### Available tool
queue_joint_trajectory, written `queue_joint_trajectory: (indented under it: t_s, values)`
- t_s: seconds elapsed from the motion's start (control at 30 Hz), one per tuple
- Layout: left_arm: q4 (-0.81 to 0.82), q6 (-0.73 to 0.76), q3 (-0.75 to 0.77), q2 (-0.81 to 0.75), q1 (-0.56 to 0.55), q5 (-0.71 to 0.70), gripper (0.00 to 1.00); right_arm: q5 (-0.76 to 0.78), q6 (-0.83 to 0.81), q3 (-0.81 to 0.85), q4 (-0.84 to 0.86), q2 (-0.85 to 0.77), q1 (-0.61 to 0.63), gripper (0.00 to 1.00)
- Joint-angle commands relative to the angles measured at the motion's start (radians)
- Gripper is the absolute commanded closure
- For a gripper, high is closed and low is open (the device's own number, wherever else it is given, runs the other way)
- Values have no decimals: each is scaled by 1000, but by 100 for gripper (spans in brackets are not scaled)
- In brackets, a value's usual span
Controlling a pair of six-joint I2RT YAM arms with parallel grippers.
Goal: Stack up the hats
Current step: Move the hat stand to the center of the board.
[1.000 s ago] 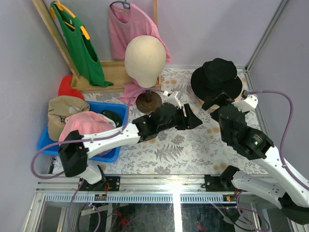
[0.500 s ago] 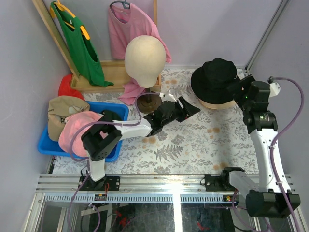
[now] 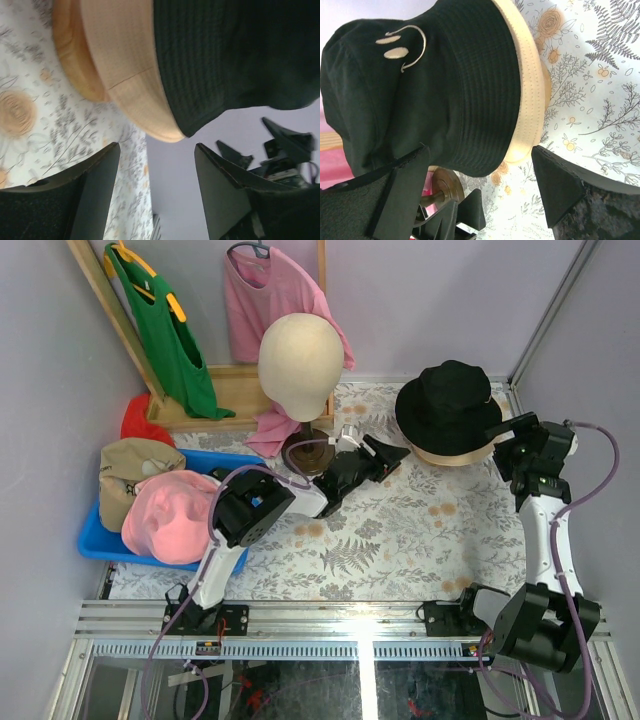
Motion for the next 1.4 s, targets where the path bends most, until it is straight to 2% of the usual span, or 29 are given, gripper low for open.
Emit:
queue_joint_trajectory:
  t_s: [0.0,0.17,0.63,1.03,1.13,1.23,1.37]
  values:
    - [233,-42,55,42,20,-74,39,-85,24,-9,129,15,-32,11]
    - [285,-71,92,92,42,-100,39,-113,40,-25,187,50,-57,13]
    - [304,-101,223,210,74,-107,39,-129,47,-12,271,164,-58,18]
    - [270,-111,363,292,89,-89,40,-124,41,7,300,210,-63,19]
    - [270,-114,386,309,91,-89,43,-124,38,8,305,218,-68,19]
    - [287,-118,396,324,88,-83,54,-132,39,-1,316,227,-79,20]
    - [303,-126,385,334,87,-83,61,-144,40,-7,337,238,-90,21]
